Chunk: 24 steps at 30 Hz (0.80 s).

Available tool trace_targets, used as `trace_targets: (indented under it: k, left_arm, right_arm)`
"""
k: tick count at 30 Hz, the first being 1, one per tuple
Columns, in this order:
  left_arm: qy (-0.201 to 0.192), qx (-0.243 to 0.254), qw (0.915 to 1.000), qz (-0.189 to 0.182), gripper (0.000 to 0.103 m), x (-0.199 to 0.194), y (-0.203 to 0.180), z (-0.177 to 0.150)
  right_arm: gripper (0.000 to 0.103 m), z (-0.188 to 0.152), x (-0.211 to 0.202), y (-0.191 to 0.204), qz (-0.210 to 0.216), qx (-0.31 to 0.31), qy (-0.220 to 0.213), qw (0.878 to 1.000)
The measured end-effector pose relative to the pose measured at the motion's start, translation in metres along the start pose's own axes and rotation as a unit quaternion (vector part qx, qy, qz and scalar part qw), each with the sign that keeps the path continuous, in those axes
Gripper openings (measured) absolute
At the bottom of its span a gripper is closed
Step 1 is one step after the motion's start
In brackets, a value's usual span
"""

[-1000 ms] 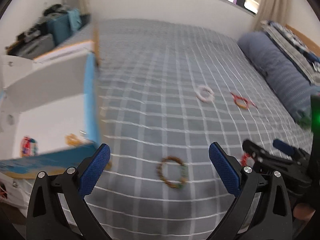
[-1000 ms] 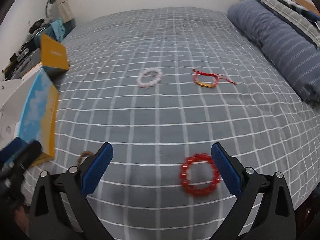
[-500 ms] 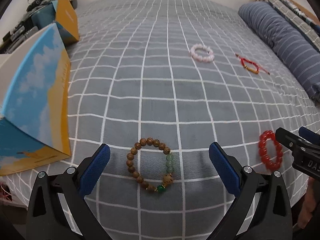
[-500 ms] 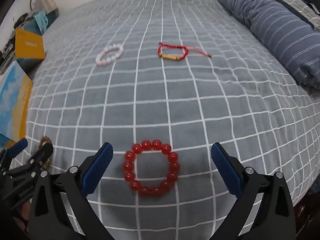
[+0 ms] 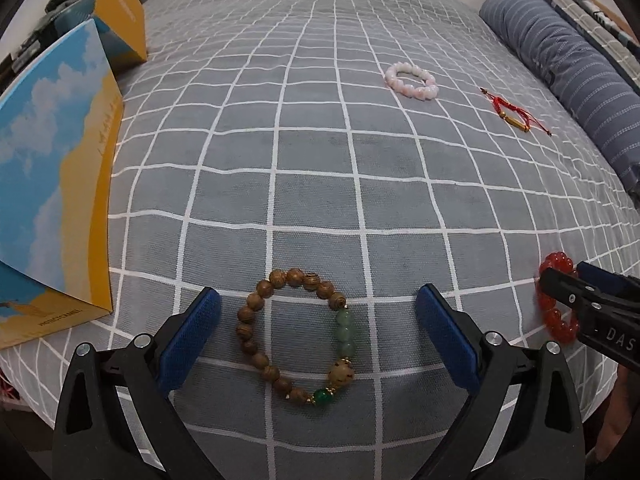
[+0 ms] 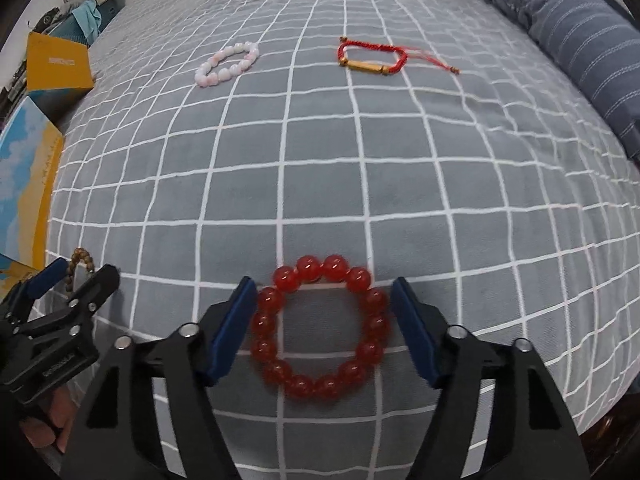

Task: Organize jewelry
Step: 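Grasp the wooden bead bracelet with the left tool while the right tool grasps the red bead bracelet, then carry the wooden bead and red bead bracelets with both tools into the white box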

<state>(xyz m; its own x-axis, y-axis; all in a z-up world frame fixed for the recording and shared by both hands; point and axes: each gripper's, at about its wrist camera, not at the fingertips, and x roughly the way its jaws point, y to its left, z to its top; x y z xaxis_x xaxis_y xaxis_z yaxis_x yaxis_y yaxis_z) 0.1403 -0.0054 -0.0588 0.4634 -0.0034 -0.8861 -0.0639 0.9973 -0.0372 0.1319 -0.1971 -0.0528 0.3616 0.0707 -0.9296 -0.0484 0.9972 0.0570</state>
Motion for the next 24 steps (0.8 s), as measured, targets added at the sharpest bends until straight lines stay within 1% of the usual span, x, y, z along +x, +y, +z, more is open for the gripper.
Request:
trace_targets:
  k: [2,3,4,5,6,8,9,10,11,12,13,14,15,24]
  left_arm:
    - [0.005,0.003,1.0,0.006,0.079,0.0,-0.001,-0.001]
    - [0.006,0.004,0.9999,0.008,0.075,0.0,-0.001,-0.001]
    - [0.007,0.004,0.9999,0.009,0.067,-0.001,-0.001,-0.001]
    - [0.007,0.004,0.9999,0.008,0.06,-0.002,-0.001,-0.001]
    - [0.008,0.003,0.9999,0.008,0.057,-0.003,-0.001,-0.001]
    - [0.009,-0.001,0.9999,0.009,0.042,-0.004,0.002,0.0]
    - [0.008,-0.004,0.9999,0.012,0.039,-0.004,0.003,0.0]
    - [0.008,-0.006,0.9999,0.011,0.031,-0.004,0.004,0.001]
    - [0.008,-0.008,0.9999,0.009,0.021,-0.004,0.005,0.001]
    - [0.009,-0.009,0.9999,0.008,0.016,-0.005,0.006,0.001]
    - [0.007,-0.01,0.9999,0.006,0.011,-0.005,0.006,0.001]
    - [0.006,-0.012,0.9999,0.003,0.008,-0.006,0.007,0.001]
    - [0.005,-0.013,0.9999,0.001,0.008,-0.007,0.008,0.001]
    - [-0.005,-0.011,0.9999,0.003,0.008,-0.014,0.006,0.001]
  right_arm:
    - [0.063,0.0,0.002,0.0,0.0,0.001,0.003,1.0]
    - [0.063,-0.001,0.002,0.0,0.0,0.001,0.004,1.0]
    - [0.062,-0.002,0.002,0.001,-0.001,0.001,0.005,1.0]
    - [0.059,-0.003,0.001,0.002,-0.001,0.0,0.004,1.0]
    - [0.057,-0.002,0.001,0.002,-0.002,0.0,0.002,1.0]
    - [0.053,-0.002,0.001,0.003,-0.004,-0.001,0.0,1.0]
    - [0.052,-0.002,0.001,0.003,-0.005,-0.002,0.0,1.0]
    - [0.048,-0.001,0.002,0.004,-0.005,-0.004,0.0,1.0]
    - [0.042,0.0,0.003,0.004,-0.006,-0.006,-0.001,1.0]
    - [0.036,0.0,0.003,0.006,-0.006,-0.012,-0.002,1.0]
    - [0.026,0.001,0.003,0.007,-0.007,-0.018,-0.002,1.0]
    - [0.019,0.001,0.003,0.008,-0.005,-0.02,-0.005,1.0]
    - [0.013,0.002,0.002,0.008,-0.001,-0.016,-0.009,1.0]
    - [0.013,0.005,-0.002,0.005,-0.004,-0.012,-0.019,1.0]
